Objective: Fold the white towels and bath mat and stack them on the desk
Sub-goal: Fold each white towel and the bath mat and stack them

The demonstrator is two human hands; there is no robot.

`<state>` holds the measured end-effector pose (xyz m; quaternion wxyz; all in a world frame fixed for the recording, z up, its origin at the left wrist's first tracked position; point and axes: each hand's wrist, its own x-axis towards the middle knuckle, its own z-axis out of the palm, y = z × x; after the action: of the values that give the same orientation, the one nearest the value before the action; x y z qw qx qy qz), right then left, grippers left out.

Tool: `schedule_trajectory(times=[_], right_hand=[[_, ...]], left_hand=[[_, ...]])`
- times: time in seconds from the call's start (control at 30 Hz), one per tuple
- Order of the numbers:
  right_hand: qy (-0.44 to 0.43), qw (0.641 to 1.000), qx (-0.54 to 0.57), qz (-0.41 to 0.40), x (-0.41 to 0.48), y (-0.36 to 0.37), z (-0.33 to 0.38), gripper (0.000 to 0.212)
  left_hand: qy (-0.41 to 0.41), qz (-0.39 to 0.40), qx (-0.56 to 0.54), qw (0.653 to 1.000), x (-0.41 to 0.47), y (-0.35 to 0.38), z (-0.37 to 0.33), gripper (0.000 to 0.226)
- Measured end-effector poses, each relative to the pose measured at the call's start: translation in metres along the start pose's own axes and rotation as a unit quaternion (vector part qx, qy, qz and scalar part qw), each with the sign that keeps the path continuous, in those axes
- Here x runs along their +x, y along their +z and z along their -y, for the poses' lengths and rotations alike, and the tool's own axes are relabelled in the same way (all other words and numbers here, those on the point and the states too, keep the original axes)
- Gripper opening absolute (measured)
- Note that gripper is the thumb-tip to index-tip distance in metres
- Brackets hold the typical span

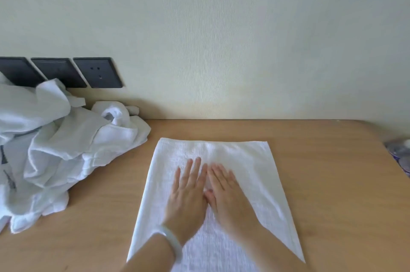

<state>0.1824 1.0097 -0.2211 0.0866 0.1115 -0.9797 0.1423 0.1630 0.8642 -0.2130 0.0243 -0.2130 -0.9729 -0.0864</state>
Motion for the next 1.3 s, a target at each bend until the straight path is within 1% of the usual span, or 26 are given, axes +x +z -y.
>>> schedule_trajectory(times=[0.07,0.1,0.13,0.17,0.23,0.3,0.37,0.4,0.47,0.53,0.57,0.6,0.63,0.67,0.73,0.8,0.9,0.97,1.0,1.07,1.17,1.2,1.23,1.3], right_hand=[[-0.049,0.997,-0.035,0.054,0.016,0.008,-0.025,0.057],[-0.066,0.994,-0.062,0.057,0.019,0.008,-0.044,0.058],[-0.065,0.993,-0.079,0.053,0.021,0.006,-0.064,0.058],[-0.042,0.995,-0.077,0.041,0.021,0.002,-0.082,0.058],[0.044,0.999,-0.026,-0.003,0.021,-0.011,-0.109,0.052],[0.153,0.985,0.042,-0.071,0.022,-0.022,-0.126,0.035],[0.262,0.95,0.128,-0.114,0.033,-0.031,-0.134,0.022],[0.313,0.927,0.168,-0.12,0.044,-0.036,-0.137,0.02],[0.398,0.871,0.275,-0.081,0.067,-0.042,-0.145,0.015],[0.43,0.815,0.388,-0.009,0.084,-0.049,-0.15,0.011],[0.436,0.795,0.421,0.019,0.089,-0.05,-0.154,0.008],[0.442,0.783,0.437,0.037,0.091,-0.052,-0.158,0.009],[0.446,0.777,0.442,0.046,0.091,-0.053,-0.162,0.017],[0.448,0.772,0.448,0.05,0.091,-0.055,-0.164,0.024],[0.443,0.773,0.451,0.057,0.089,-0.059,-0.164,0.026],[0.438,0.77,0.459,0.068,0.089,-0.063,-0.163,0.031],[0.462,0.748,0.471,0.078,0.092,-0.064,-0.162,0.038],[0.454,0.763,0.453,0.082,0.092,-0.062,-0.161,0.043],[0.448,0.773,0.442,0.078,0.092,-0.062,-0.161,0.042],[0.434,0.79,0.431,0.041,0.093,-0.062,-0.16,0.03],[0.404,0.809,0.42,-0.08,0.094,-0.061,-0.157,0.019],[0.397,0.817,0.405,-0.103,0.094,-0.058,-0.156,0.011],[0.394,0.823,0.393,-0.115,0.092,-0.054,-0.154,0.008],[0.409,0.816,0.393,-0.115,0.088,-0.046,-0.153,0.026]], left_hand=[[-0.027,0.011,0.022,0.999,0.015,0.011,0.028,0.059],[-0.048,0.016,0.028,0.998,0.015,0.014,0.044,0.06],[-0.07,0.02,0.034,0.997,0.012,0.015,0.061,0.061],[-0.095,0.019,0.032,0.995,0.008,0.015,0.075,0.062],[-0.139,0.02,-0.001,0.99,0.0,0.009,0.091,0.067],[-0.181,0.013,-0.056,0.982,0.003,0.002,0.095,0.069],[-0.242,-0.001,-0.11,0.964,0.018,-0.008,0.095,0.061],[-0.266,-0.014,-0.133,0.955,0.03,-0.014,0.095,0.054],[-0.301,-0.03,-0.191,0.934,0.054,-0.024,0.097,0.045],[-0.335,-0.025,-0.249,0.908,0.072,-0.03,0.1,0.045],[-0.345,-0.022,-0.263,0.901,0.079,-0.031,0.102,0.045],[-0.351,-0.018,-0.268,0.897,0.083,-0.031,0.103,0.042],[-0.354,-0.016,-0.268,0.896,0.085,-0.032,0.104,0.038],[-0.359,-0.015,-0.267,0.894,0.086,-0.033,0.105,0.033],[-0.376,-0.02,-0.274,0.885,0.089,-0.036,0.106,0.026],[-0.392,-0.021,-0.277,0.877,0.091,-0.039,0.107,0.023],[-0.406,-0.018,-0.287,0.868,0.093,-0.038,0.111,0.022],[-0.409,-0.026,-0.312,0.857,0.094,-0.039,0.114,0.018],[-0.41,-0.032,-0.327,0.851,0.093,-0.039,0.115,0.016],[-0.406,-0.043,-0.354,0.841,0.093,-0.042,0.119,0.012],[-0.406,-0.055,-0.398,0.821,0.093,-0.045,0.128,0.009],[-0.405,-0.057,-0.409,0.816,0.093,-0.044,0.132,0.008],[-0.403,-0.055,-0.412,0.816,0.094,-0.044,0.131,0.008],[-0.393,-0.045,-0.406,0.824,0.097,-0.045,0.129,0.011]])
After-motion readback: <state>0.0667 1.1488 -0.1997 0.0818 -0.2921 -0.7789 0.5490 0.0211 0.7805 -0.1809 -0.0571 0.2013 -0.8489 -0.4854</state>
